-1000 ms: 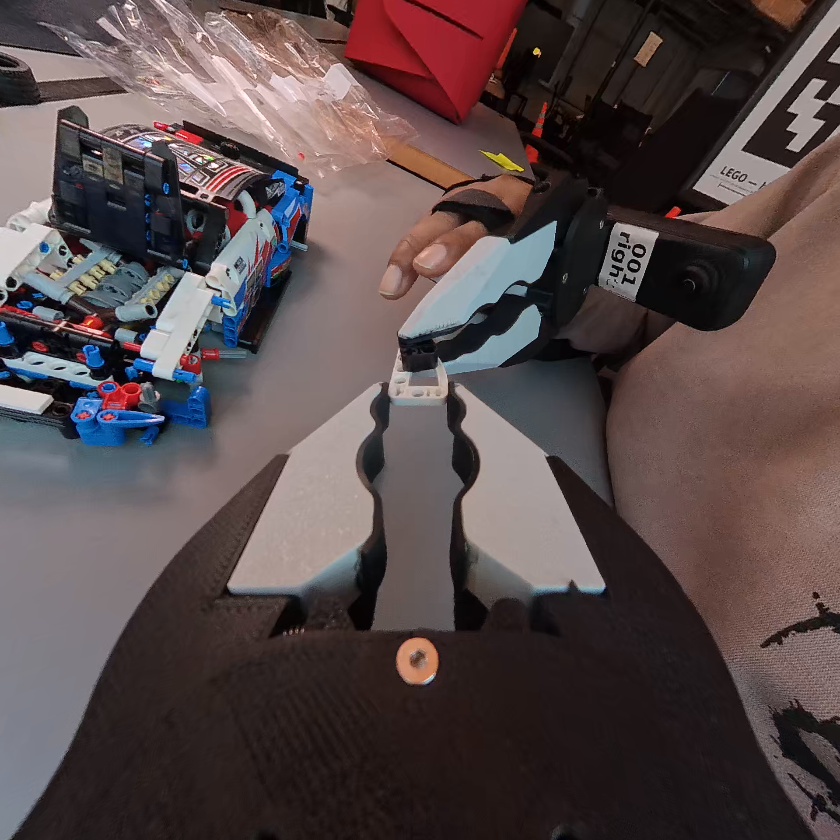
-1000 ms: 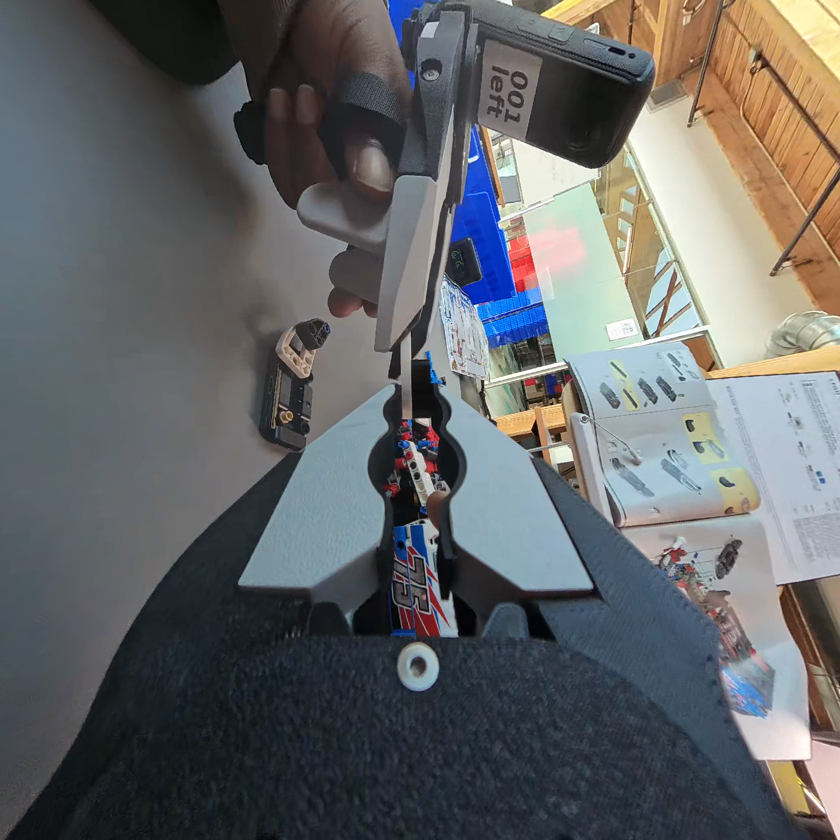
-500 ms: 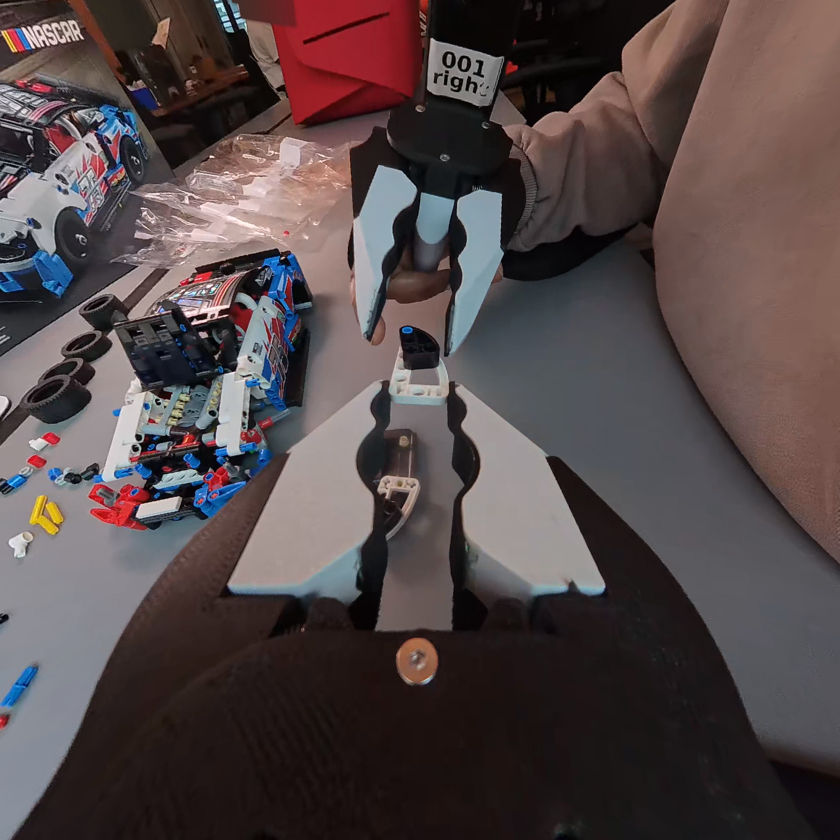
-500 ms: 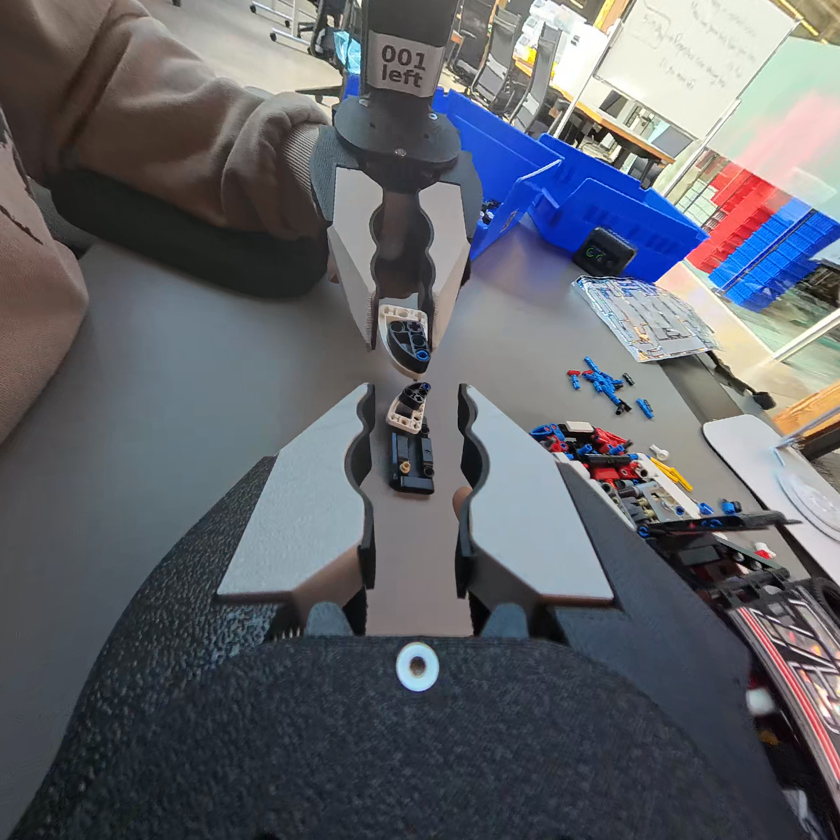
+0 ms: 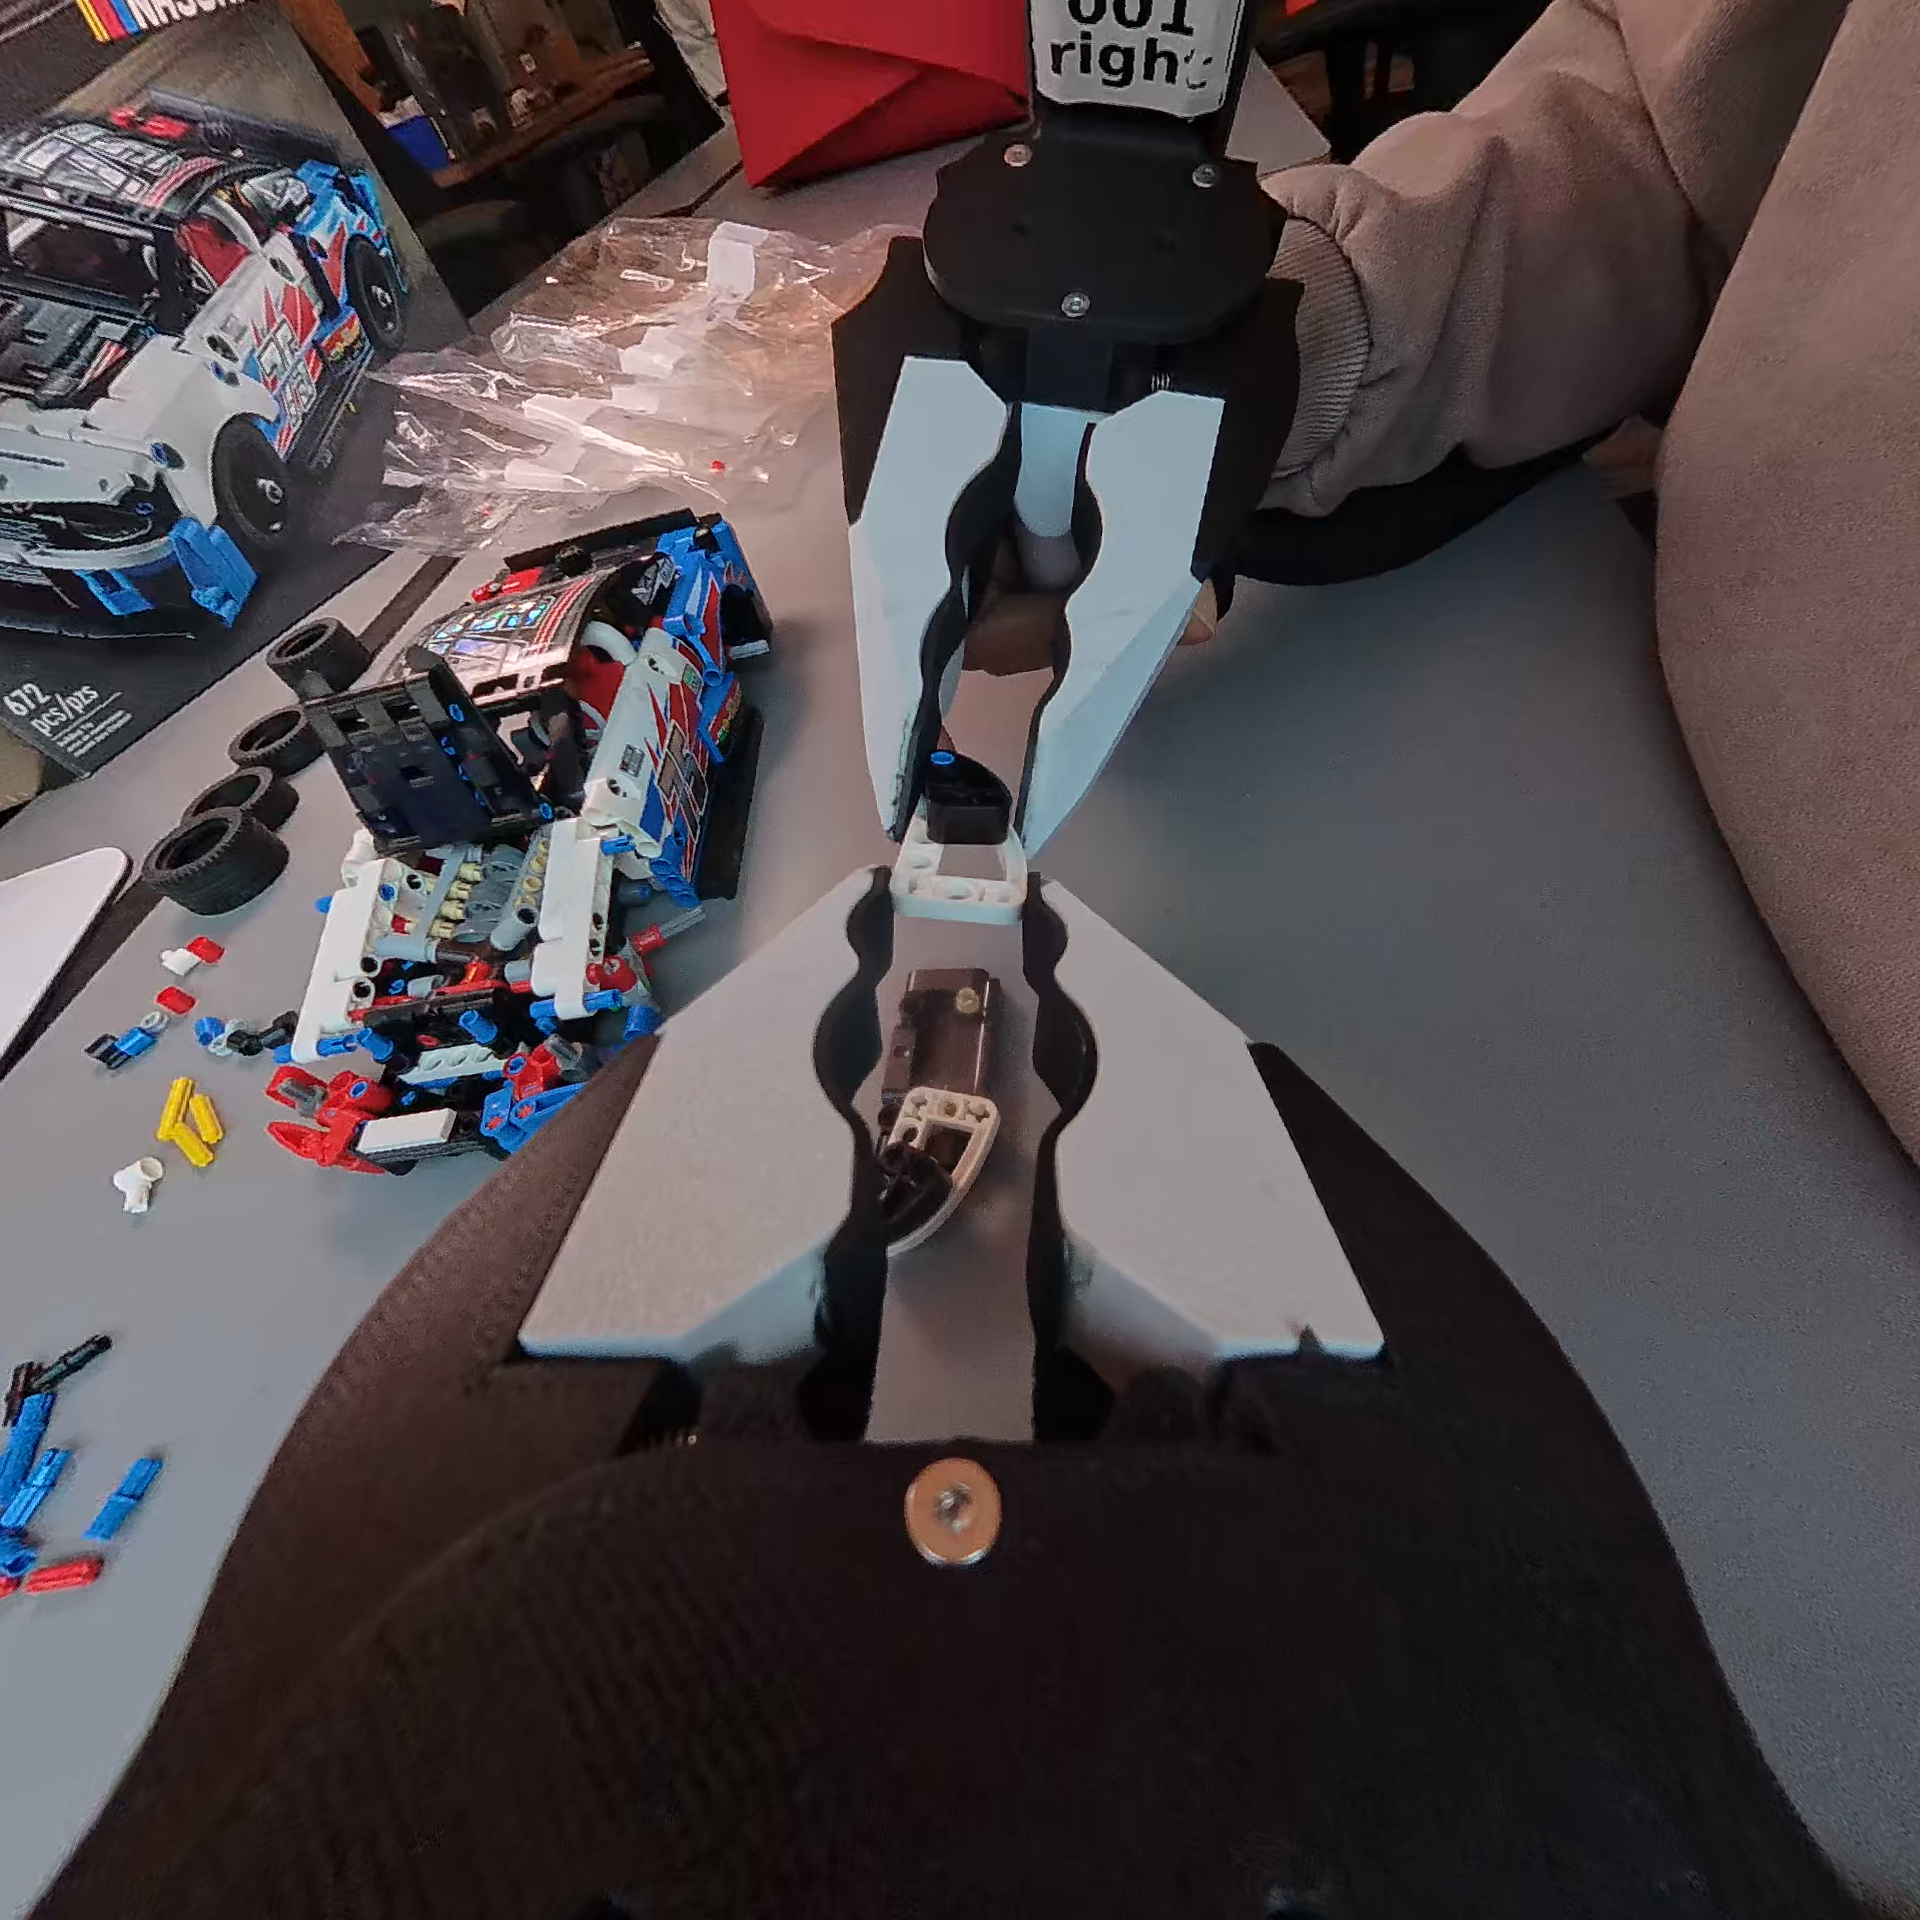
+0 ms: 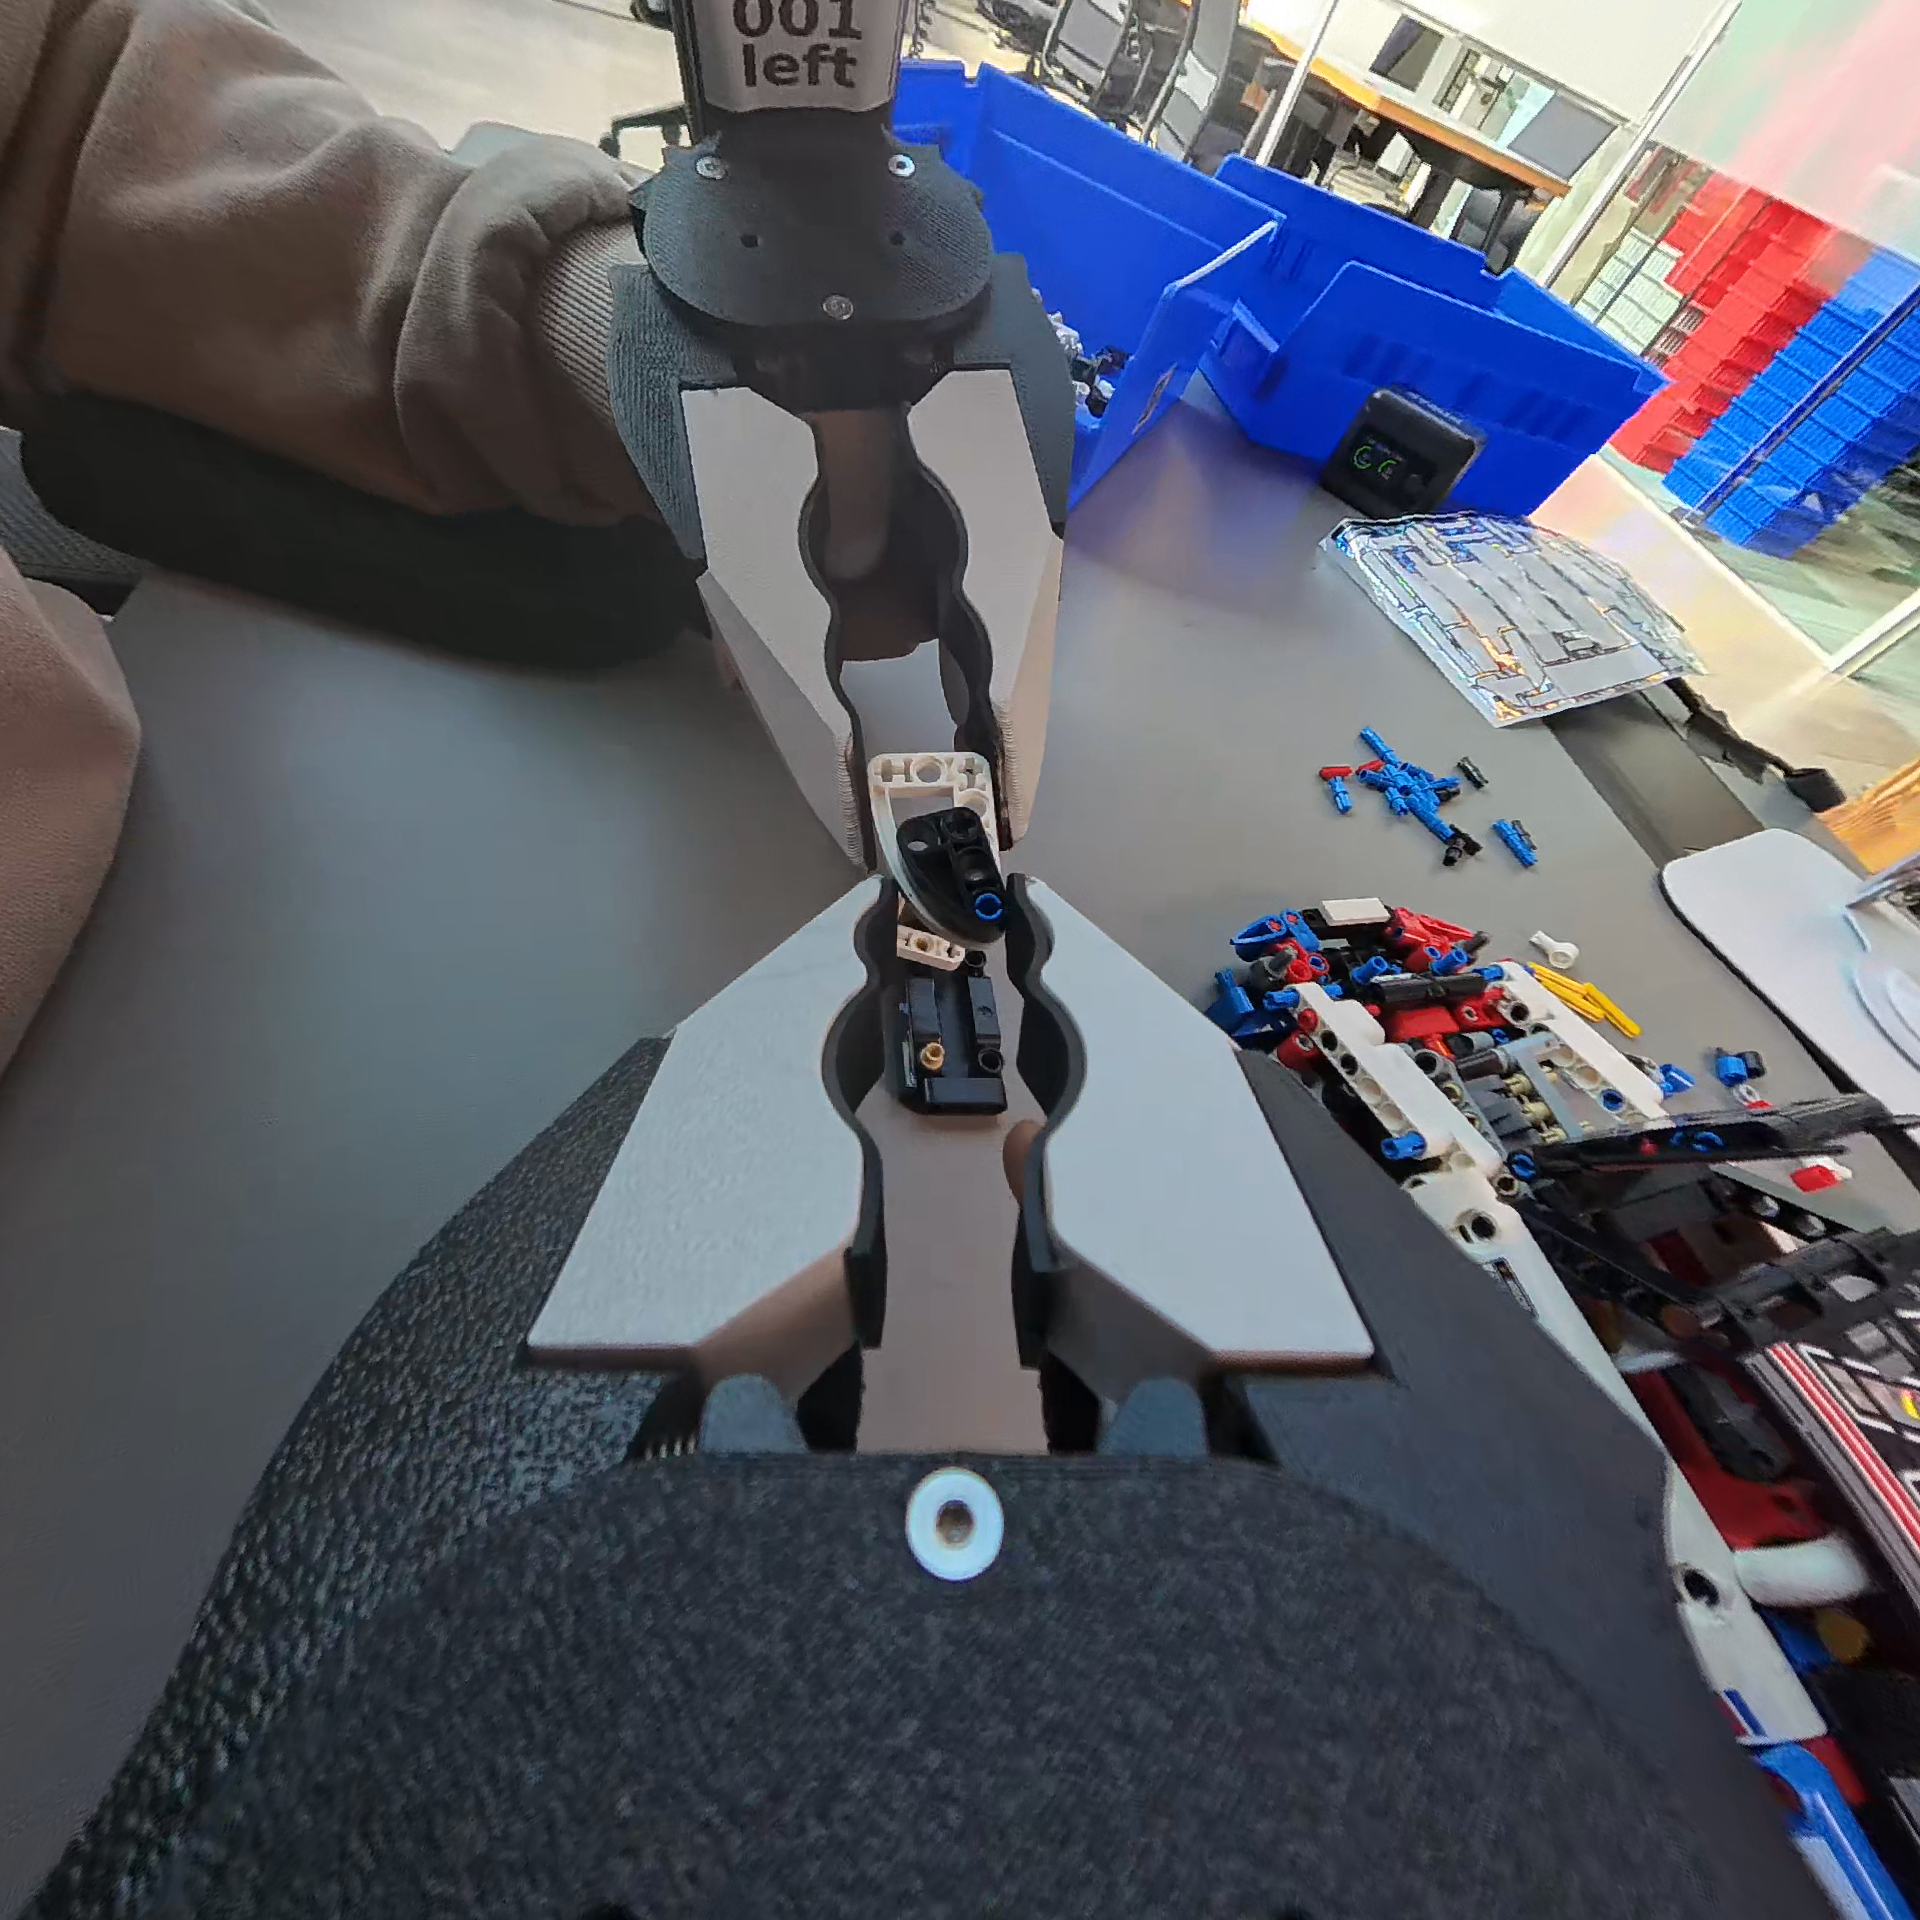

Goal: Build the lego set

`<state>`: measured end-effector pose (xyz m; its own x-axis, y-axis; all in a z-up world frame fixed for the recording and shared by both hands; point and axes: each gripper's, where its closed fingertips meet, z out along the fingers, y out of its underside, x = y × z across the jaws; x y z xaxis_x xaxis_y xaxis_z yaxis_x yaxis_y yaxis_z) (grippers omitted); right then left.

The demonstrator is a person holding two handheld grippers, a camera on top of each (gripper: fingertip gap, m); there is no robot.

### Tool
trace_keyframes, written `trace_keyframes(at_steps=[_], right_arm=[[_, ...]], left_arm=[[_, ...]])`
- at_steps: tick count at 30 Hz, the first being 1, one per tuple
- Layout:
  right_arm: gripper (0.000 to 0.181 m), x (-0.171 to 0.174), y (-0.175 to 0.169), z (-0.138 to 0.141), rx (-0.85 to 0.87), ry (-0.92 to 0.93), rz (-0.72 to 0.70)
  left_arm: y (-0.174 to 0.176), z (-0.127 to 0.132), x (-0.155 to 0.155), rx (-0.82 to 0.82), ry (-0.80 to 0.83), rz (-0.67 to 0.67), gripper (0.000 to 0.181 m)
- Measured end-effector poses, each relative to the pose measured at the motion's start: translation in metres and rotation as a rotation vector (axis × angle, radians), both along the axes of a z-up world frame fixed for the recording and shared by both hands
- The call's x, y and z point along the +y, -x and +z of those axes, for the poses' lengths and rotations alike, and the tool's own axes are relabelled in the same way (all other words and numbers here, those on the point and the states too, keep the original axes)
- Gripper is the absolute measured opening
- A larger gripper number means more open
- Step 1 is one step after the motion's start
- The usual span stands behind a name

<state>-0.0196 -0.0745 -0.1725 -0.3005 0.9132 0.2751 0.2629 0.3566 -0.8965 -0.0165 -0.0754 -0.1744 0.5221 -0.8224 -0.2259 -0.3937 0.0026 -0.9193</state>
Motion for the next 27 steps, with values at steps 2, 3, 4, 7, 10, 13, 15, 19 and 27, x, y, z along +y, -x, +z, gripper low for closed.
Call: trace_keyframes(at_steps=[2,3,4,7,10,13,15,19,27], right_arm=[[0.017,0.002,0.000,0.001,0.000,0.005,-0.012],[0.017,0.003,0.000,0.001,0.000,0.004,-0.018],[0.017,0.004,0.001,0.002,0.002,0.004,-0.025],[0.017,0.005,0.000,0.002,-0.005,0.026,-0.027],[0.018,0.003,-0.002,0.002,-0.016,0.063,-0.006],[0.021,0.001,-0.003,0.008,0.002,0.140,0.003],[0.018,0.003,-0.002,0.009,0.005,0.175,-0.011],[0.018,0.005,-0.001,0.012,0.018,0.218,-0.029],[0.017,0.014,0.003,0.023,0.052,0.373,-0.110]], left_arm=[[0.001,0.001,0.002,-0.009,0.009,0.017,0.023],[0.001,0.001,0.003,-0.014,0.013,0.023,0.023],[0.001,0.002,0.004,-0.018,0.015,0.029,0.023],[0.001,0.002,0.005,-0.024,0.015,0.036,0.023],[-0.001,0.002,0.003,-0.016,0.001,0.022,0.023],[0.000,0.001,0.004,0.001,-0.024,0.028,0.023],[0.000,0.004,0.004,-0.001,-0.041,0.033,0.023],[0.001,0.006,0.006,0.022,-0.089,0.054,0.023],[0.003,0.018,0.012,0.034,-0.195,0.115,0.023]])
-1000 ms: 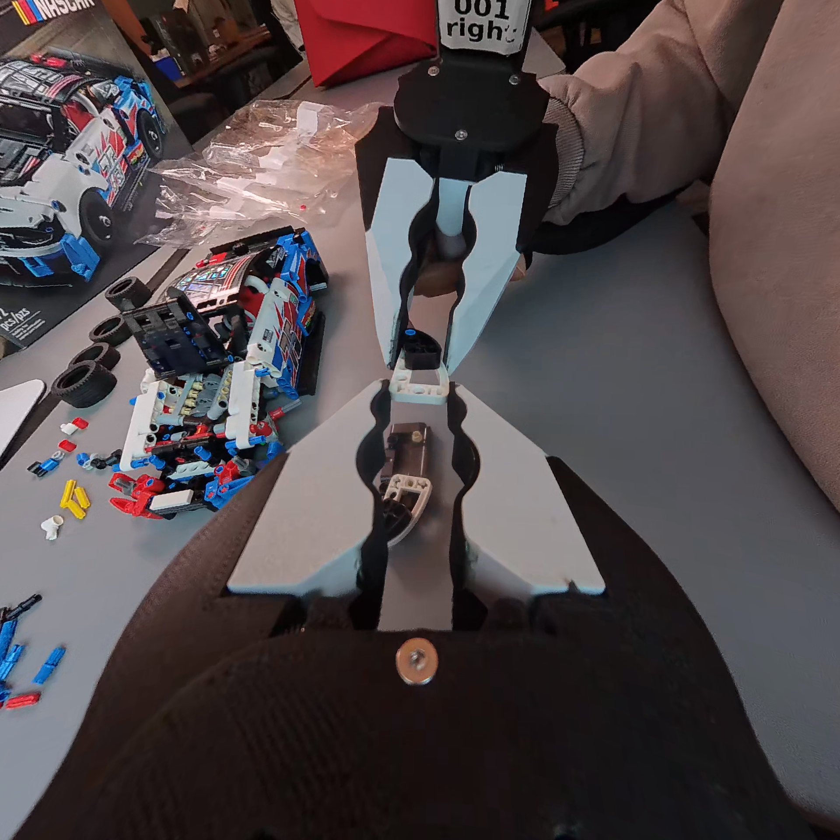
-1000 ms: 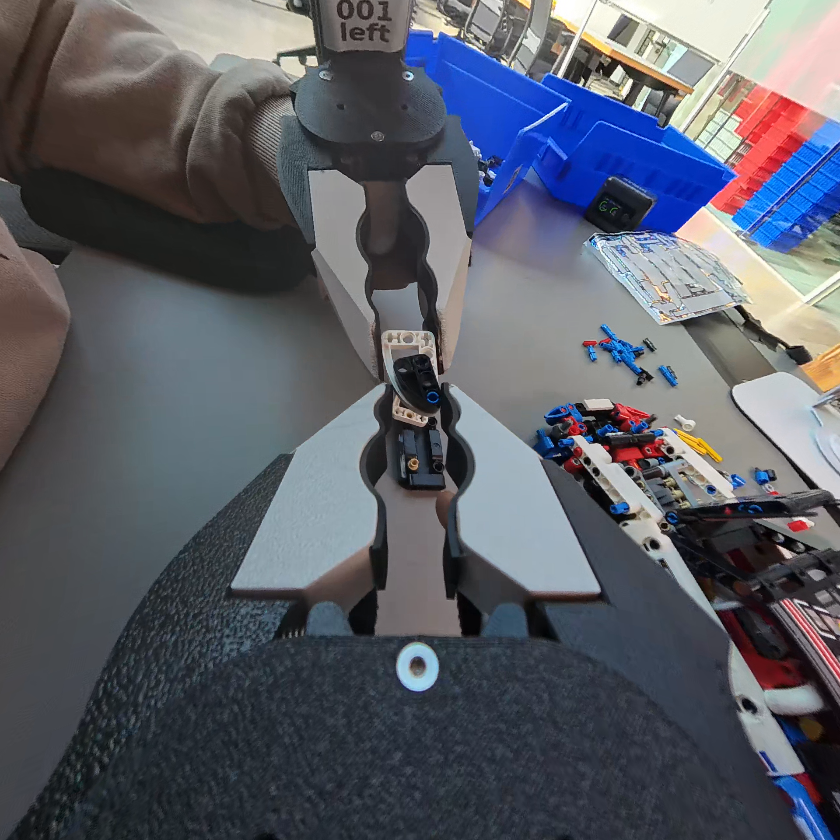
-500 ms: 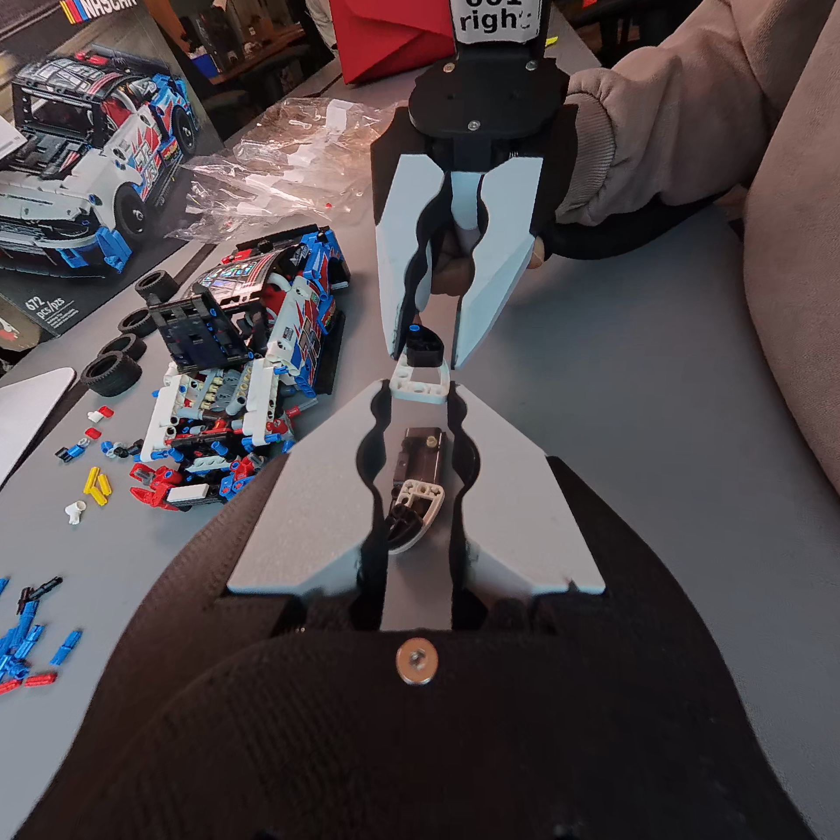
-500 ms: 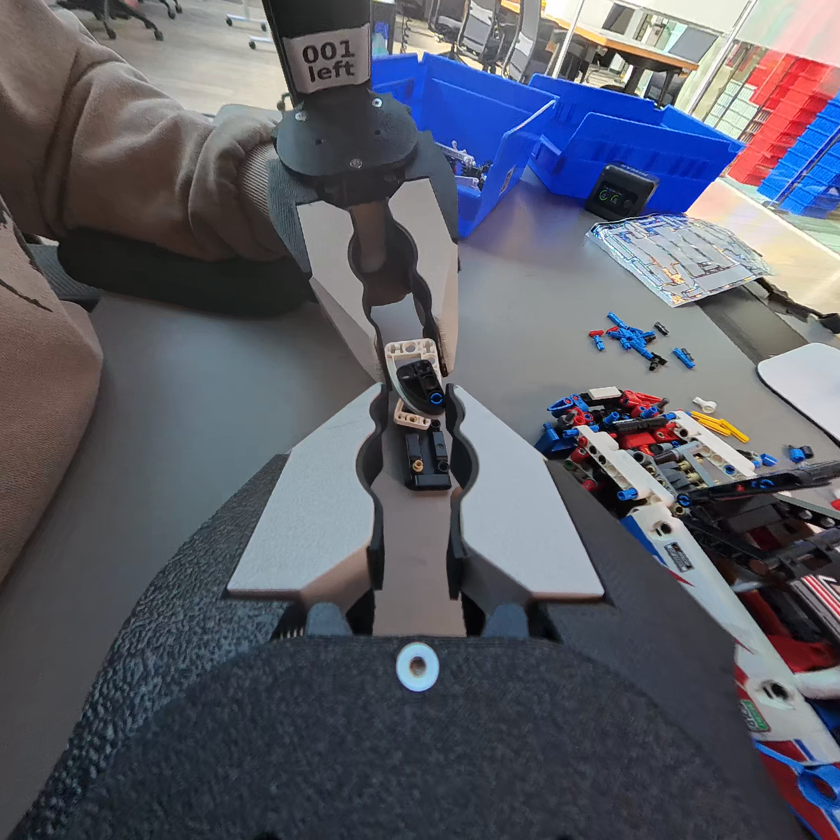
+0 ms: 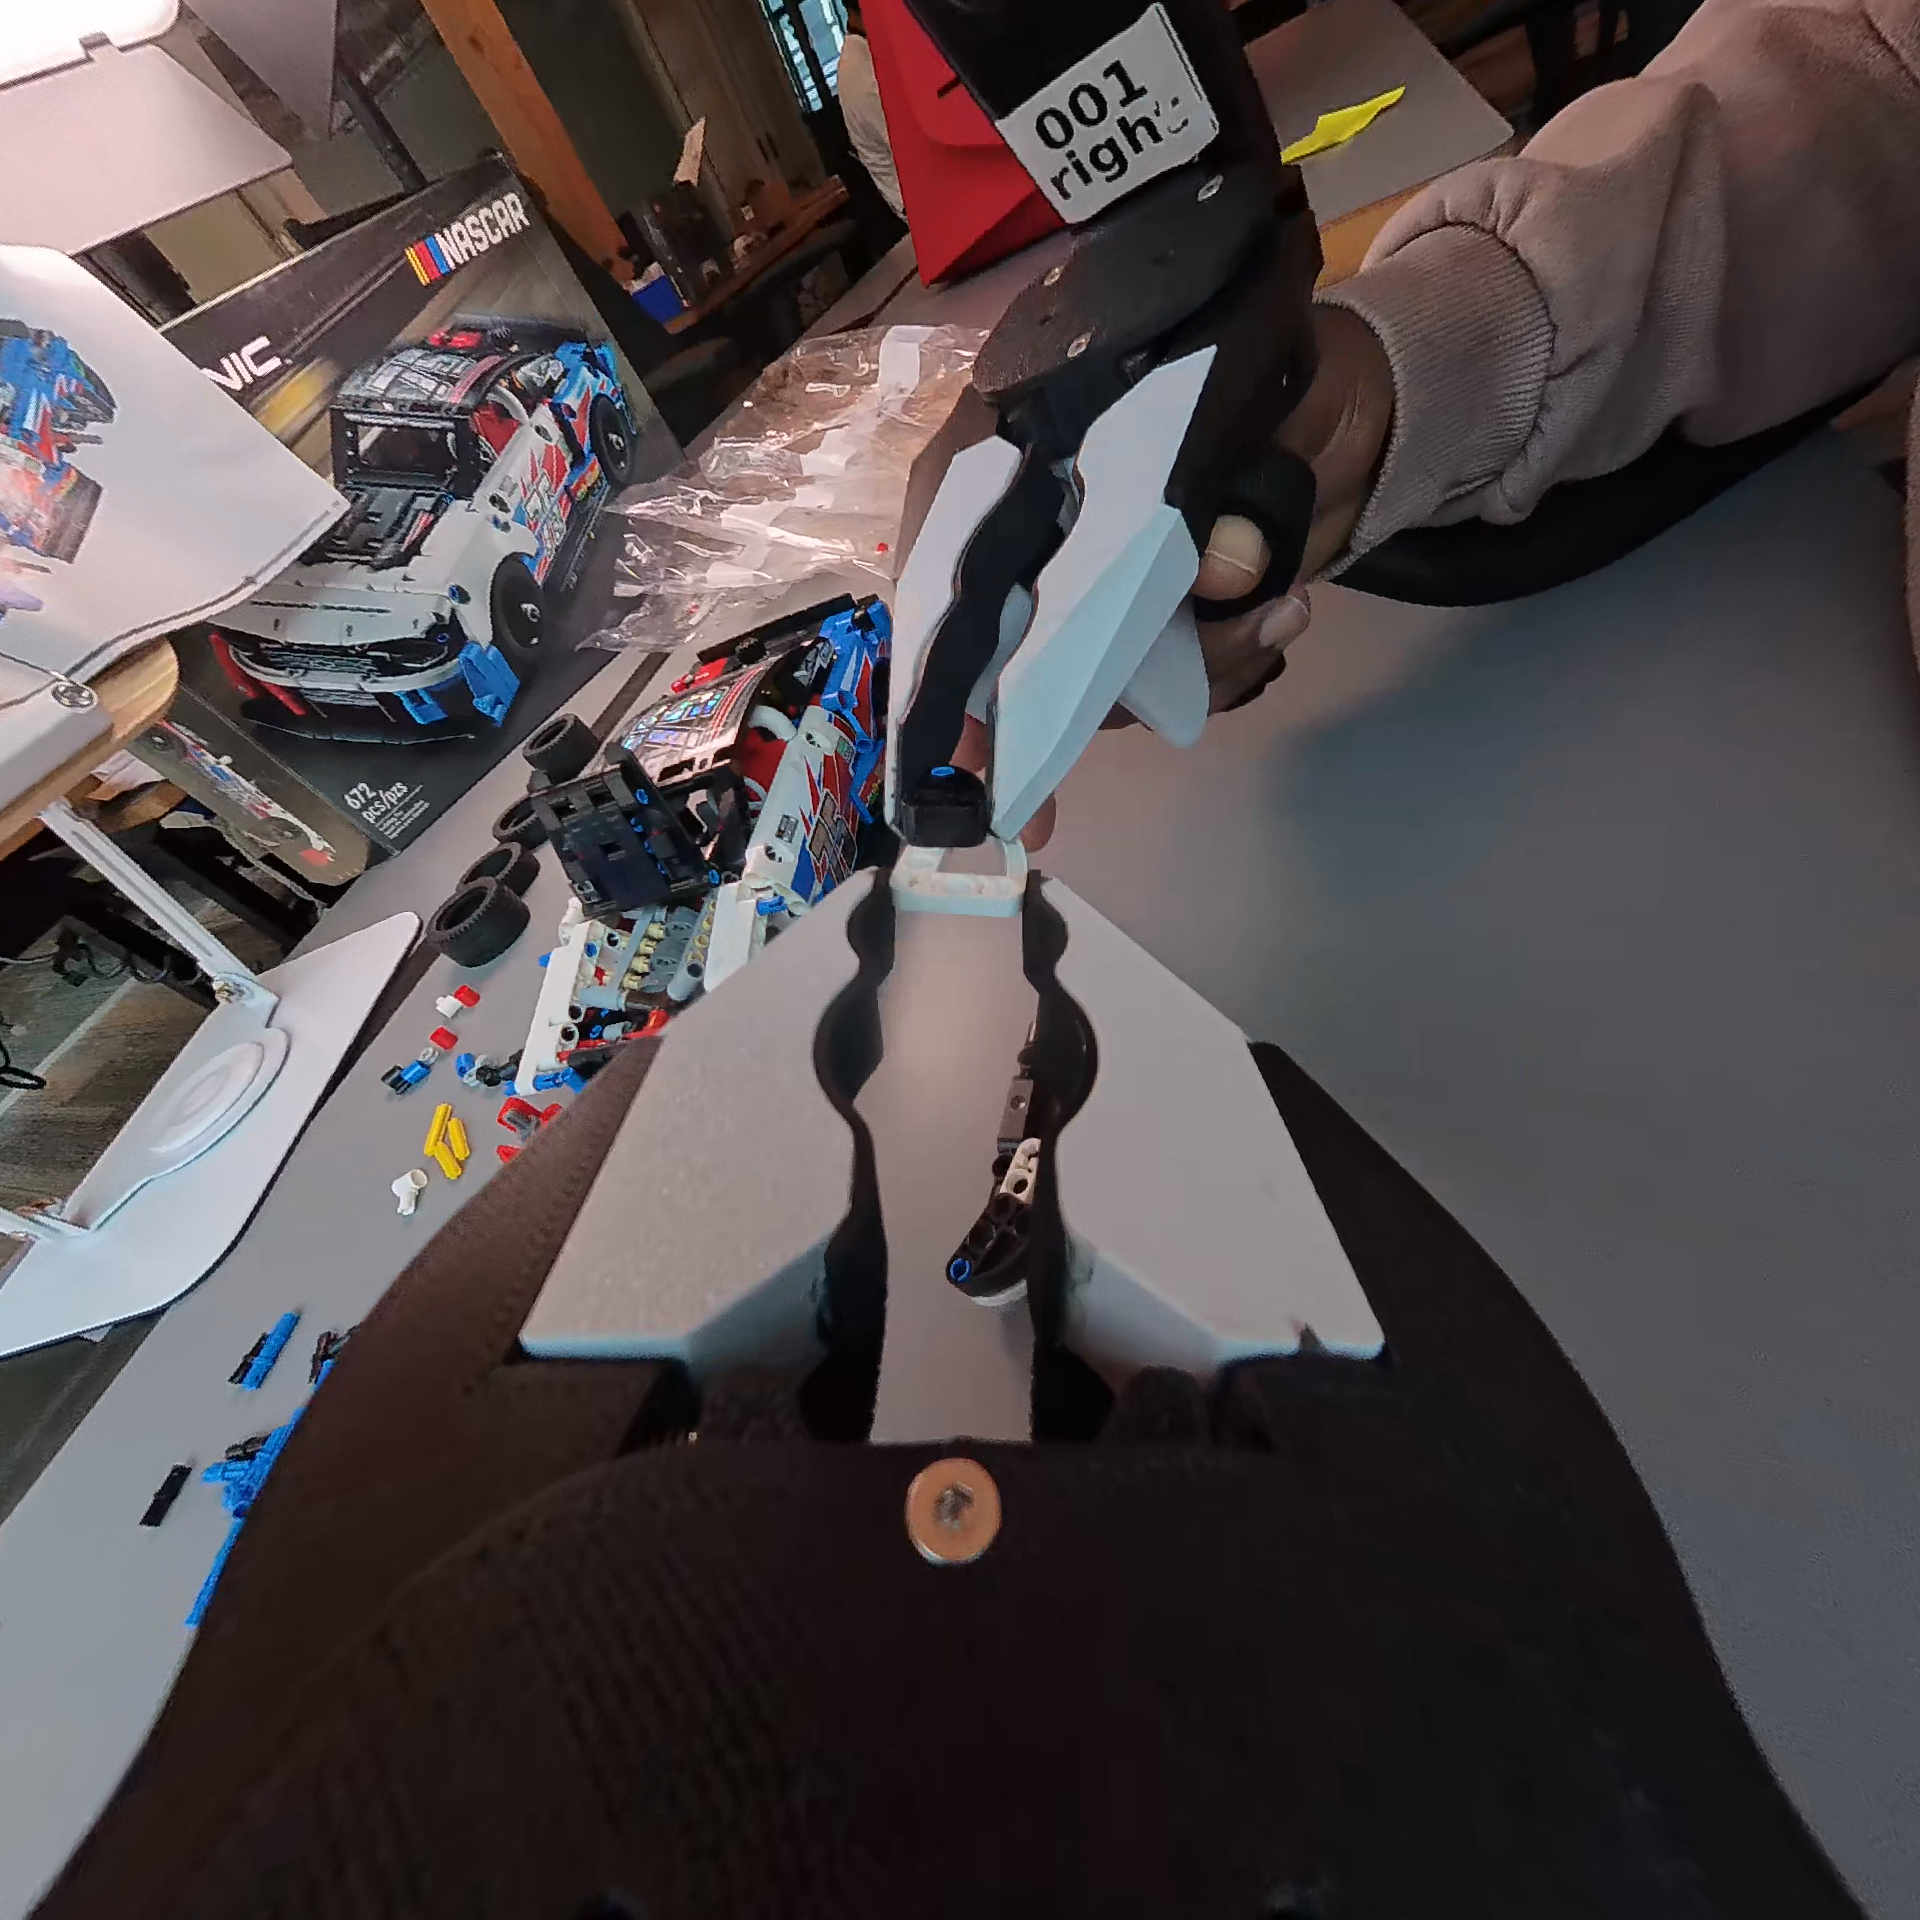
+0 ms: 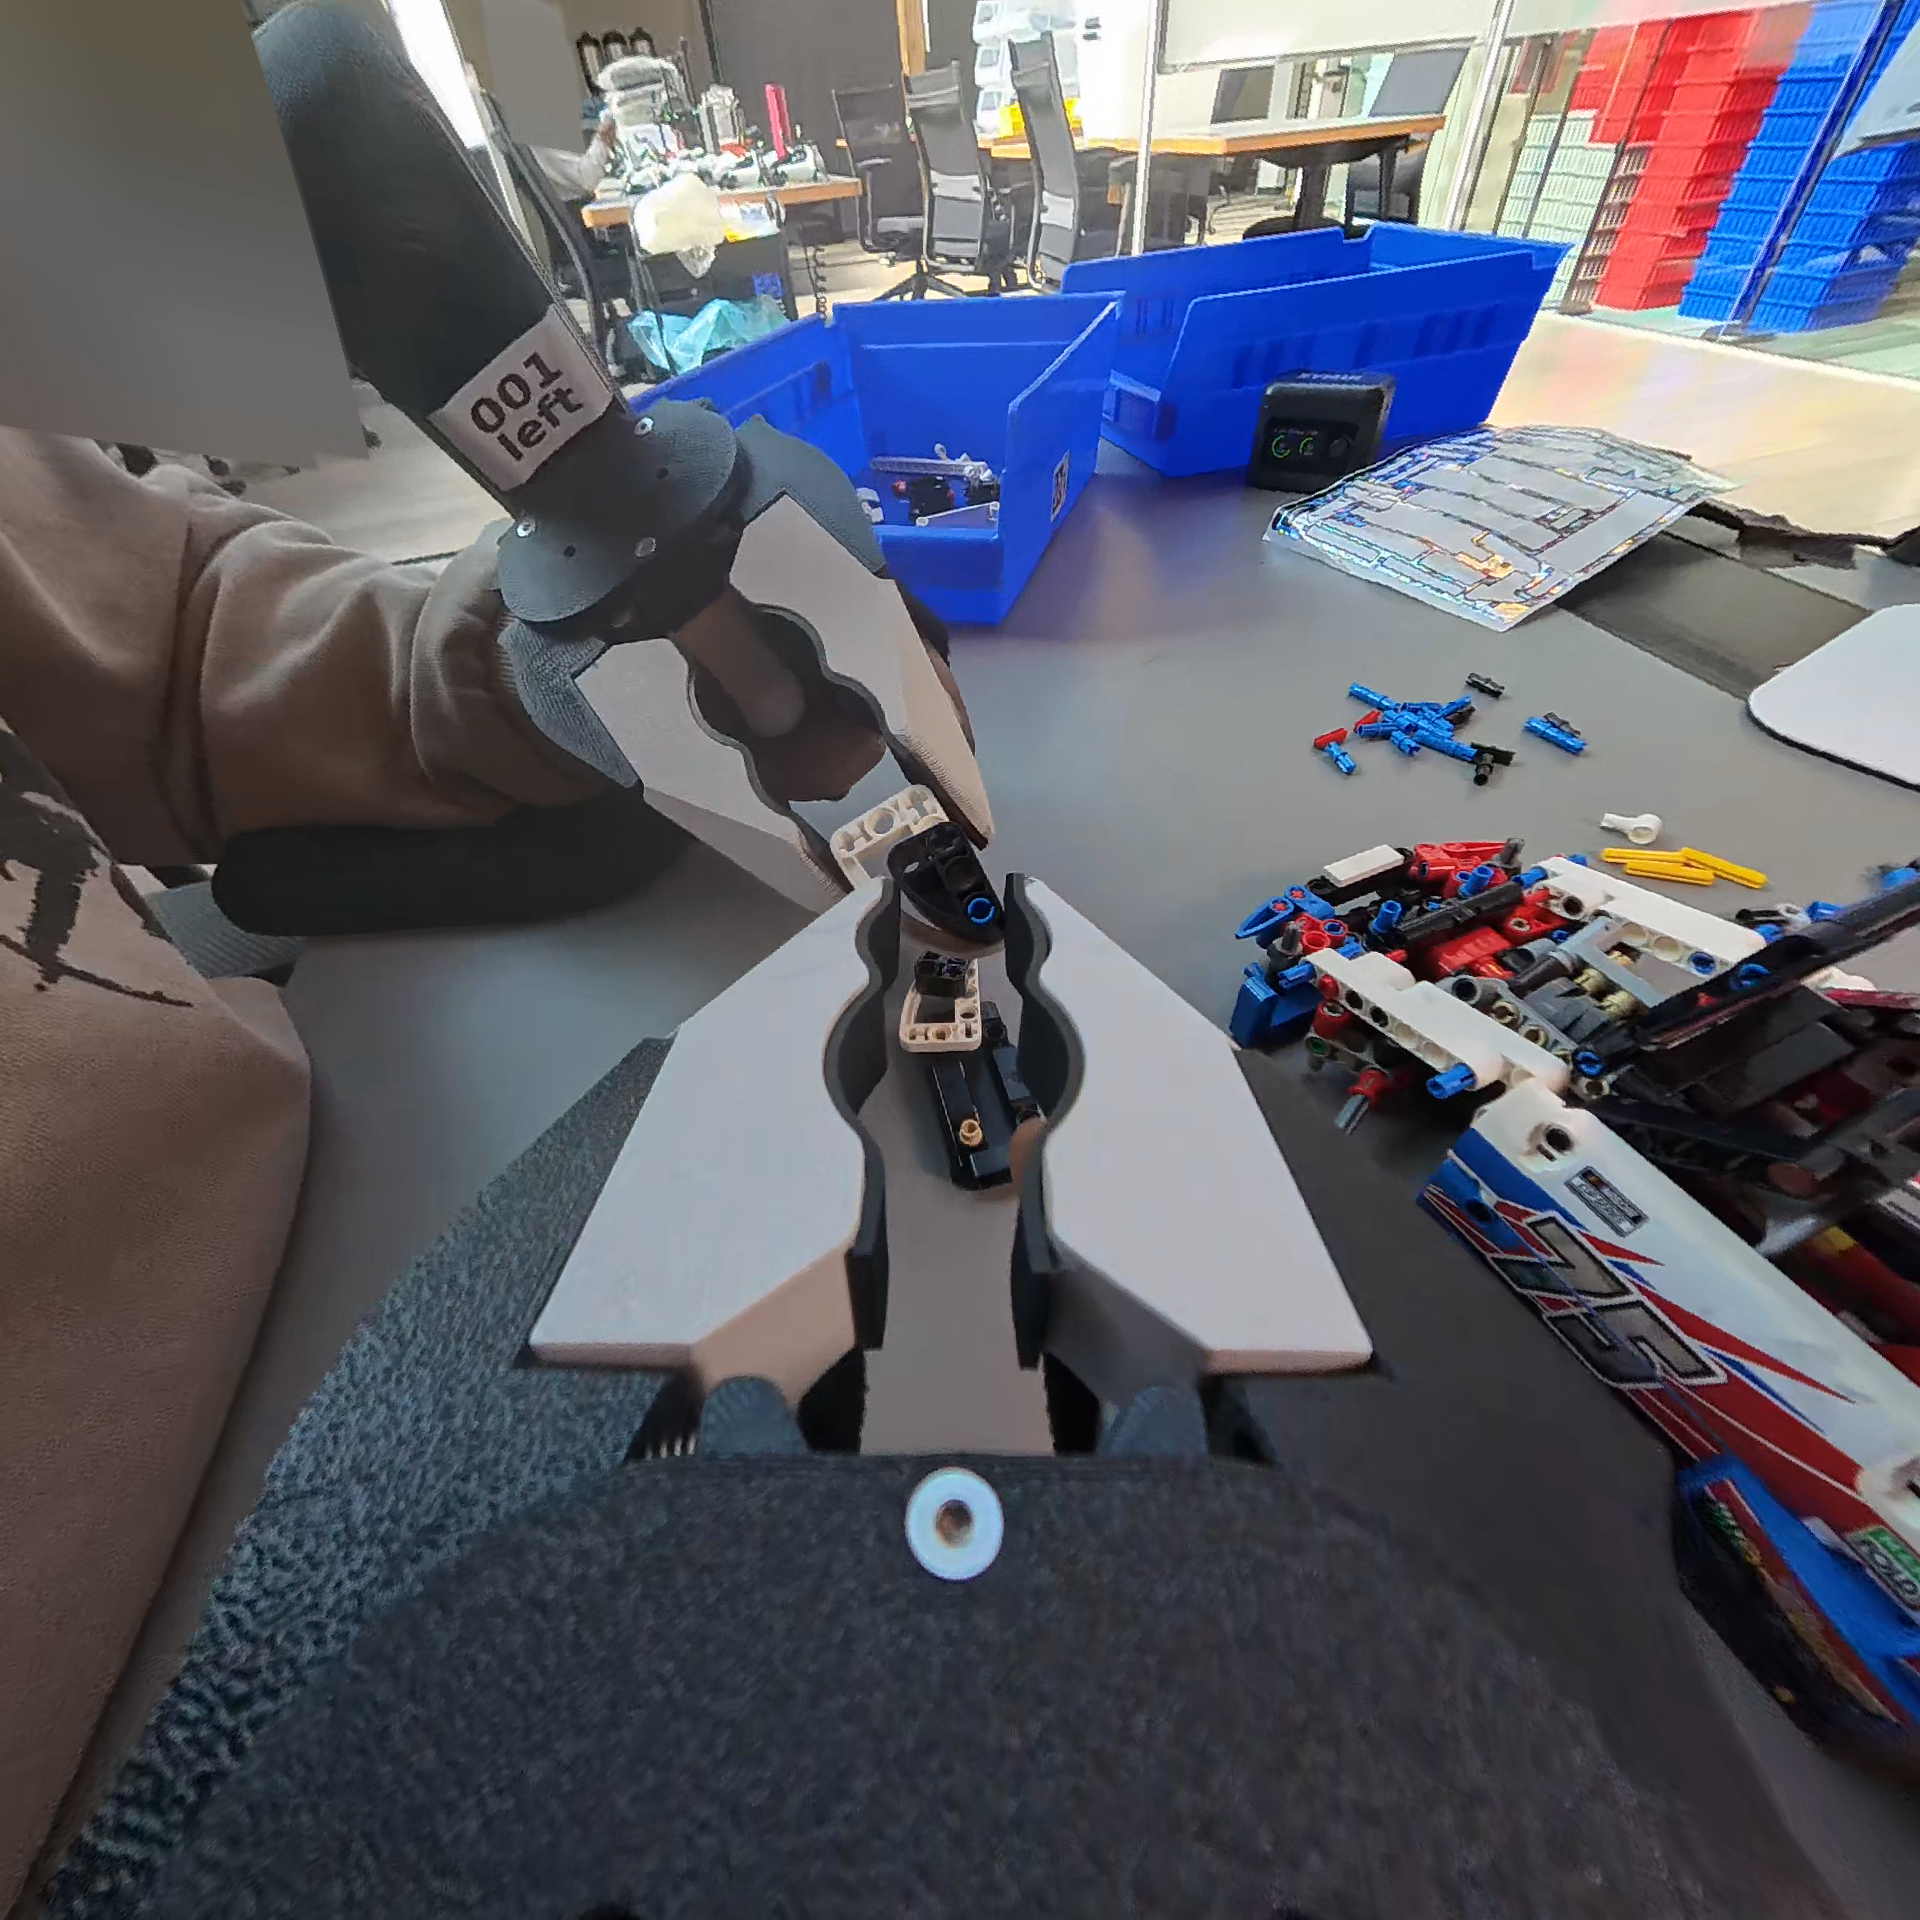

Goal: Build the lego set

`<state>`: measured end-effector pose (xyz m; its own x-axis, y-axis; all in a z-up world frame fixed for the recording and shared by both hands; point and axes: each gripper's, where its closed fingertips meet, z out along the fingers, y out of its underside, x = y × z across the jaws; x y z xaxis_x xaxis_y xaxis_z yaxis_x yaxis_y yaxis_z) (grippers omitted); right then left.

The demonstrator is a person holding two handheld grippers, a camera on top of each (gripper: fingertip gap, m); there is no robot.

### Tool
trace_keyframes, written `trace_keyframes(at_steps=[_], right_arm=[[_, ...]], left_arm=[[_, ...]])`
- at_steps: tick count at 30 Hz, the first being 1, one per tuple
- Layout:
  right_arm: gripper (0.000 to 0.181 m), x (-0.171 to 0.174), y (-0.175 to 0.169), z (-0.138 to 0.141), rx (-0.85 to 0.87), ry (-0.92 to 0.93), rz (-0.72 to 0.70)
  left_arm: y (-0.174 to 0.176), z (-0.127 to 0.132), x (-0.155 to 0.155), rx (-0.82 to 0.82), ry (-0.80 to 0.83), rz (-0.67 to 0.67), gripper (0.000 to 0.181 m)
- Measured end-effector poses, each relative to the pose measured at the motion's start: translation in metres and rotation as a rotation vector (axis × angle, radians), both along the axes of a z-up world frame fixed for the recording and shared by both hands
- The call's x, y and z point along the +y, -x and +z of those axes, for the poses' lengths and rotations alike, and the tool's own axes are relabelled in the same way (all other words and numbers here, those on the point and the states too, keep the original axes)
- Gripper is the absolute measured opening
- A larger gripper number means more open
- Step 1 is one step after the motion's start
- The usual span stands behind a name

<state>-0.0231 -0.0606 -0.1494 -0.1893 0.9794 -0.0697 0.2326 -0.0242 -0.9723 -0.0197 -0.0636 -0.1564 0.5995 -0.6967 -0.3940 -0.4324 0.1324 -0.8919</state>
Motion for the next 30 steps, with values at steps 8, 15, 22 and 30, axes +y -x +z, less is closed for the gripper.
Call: trace_keyframes(at_steps=[8,15,22,30], right_arm=[[0.014,-0.006,-0.005,0.002,0.017,-0.103,0.059],[0.011,-0.013,-0.013,0.001,0.026,-0.185,0.137],[0.011,-0.014,-0.014,0.000,0.032,-0.200,0.147],[0.012,-0.013,-0.015,-0.007,0.004,-0.216,0.155]], left_arm=[[-0.004,0.000,-0.005,-0.051,0.036,-0.058,0.023],[-0.010,-0.002,-0.012,-0.054,0.050,-0.107,0.023],[-0.011,-0.004,-0.012,-0.043,0.055,-0.107,0.023],[-0.010,-0.013,-0.011,-0.033,0.104,-0.107,0.023]])
